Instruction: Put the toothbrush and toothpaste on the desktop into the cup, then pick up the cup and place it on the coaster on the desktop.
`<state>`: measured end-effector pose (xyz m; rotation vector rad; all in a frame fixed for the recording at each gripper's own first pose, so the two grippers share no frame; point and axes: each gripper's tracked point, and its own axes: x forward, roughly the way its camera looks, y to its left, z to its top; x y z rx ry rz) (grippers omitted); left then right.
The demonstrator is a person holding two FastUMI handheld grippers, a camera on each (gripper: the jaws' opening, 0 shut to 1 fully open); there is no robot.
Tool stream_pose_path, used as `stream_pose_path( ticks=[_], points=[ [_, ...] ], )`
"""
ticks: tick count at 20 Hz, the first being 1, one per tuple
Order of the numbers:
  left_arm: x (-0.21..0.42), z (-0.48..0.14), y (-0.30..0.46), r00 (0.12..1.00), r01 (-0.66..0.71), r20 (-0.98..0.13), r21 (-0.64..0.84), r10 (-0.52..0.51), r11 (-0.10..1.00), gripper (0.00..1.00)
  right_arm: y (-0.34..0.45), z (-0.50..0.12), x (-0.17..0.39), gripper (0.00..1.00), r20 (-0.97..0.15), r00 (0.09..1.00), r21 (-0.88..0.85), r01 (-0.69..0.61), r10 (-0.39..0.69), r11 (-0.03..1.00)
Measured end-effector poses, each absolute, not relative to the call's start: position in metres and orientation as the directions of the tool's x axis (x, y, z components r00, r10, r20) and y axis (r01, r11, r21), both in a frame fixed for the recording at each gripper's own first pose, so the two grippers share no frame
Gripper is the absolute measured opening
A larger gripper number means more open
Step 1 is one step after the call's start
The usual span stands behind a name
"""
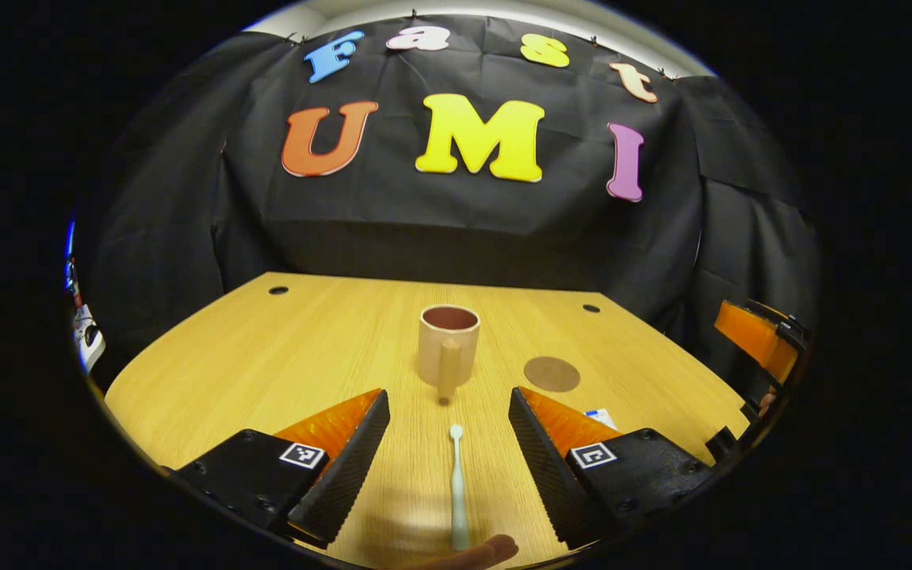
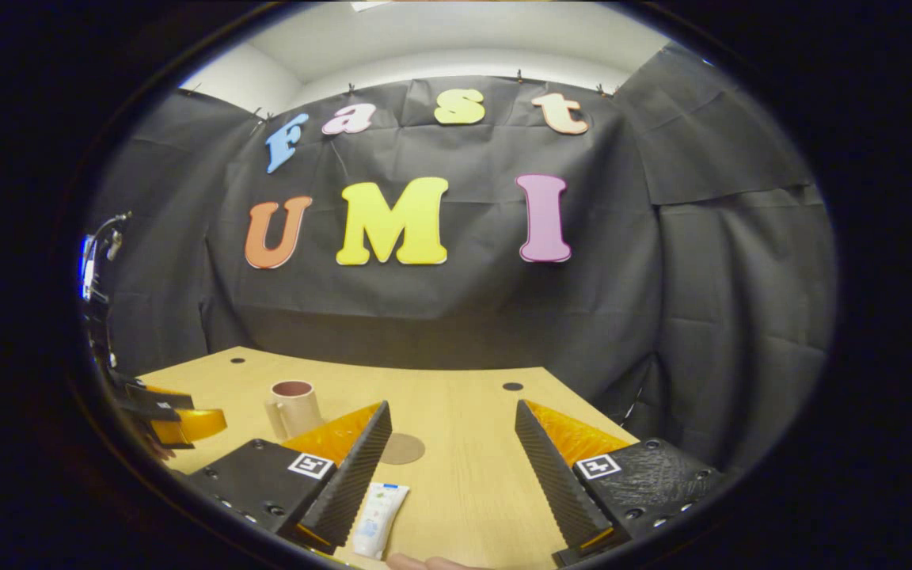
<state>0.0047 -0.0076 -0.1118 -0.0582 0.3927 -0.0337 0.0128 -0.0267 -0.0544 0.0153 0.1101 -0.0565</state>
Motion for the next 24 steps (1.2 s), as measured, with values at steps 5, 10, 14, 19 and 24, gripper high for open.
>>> stream_pose_path(
  ticks=[5,10,14,19,24],
  points=[
    [0.002,-0.160,-0.016,0.863,0.049,-0.503,-0.023,-0.054,0.999,0.97,-0.024,-0.084,0.018,0.97,-0.168,0.985,0.035,0.046,-0.039,0.998],
    [-0.006,-0.195,-0.026,0.803,0.062,-0.592,-0.035,-0.071,0.997,0.90,-0.015,-0.111,0.021,0.97,-0.245,0.969,0.050,0.025,-0.012,0.998],
    [-0.008,-0.207,-0.028,0.778,0.061,-0.622,-0.065,-0.088,0.996,0.67,-0.008,-0.119,0.021,0.95,-0.271,0.963,0.046,0.010,0.003,0.999],
    [-0.008,-0.209,-0.020,0.771,0.048,-0.634,-0.035,-0.059,0.998,0.41,0.008,-0.130,0.018,0.95,-0.307,0.951,0.038,-0.017,0.028,0.999],
    [-0.006,-0.210,-0.013,0.779,0.042,-0.625,-0.029,-0.051,0.999,0.18,0.020,-0.141,0.016,0.95,-0.349,0.936,0.022,-0.034,0.039,0.999]
  ],
)
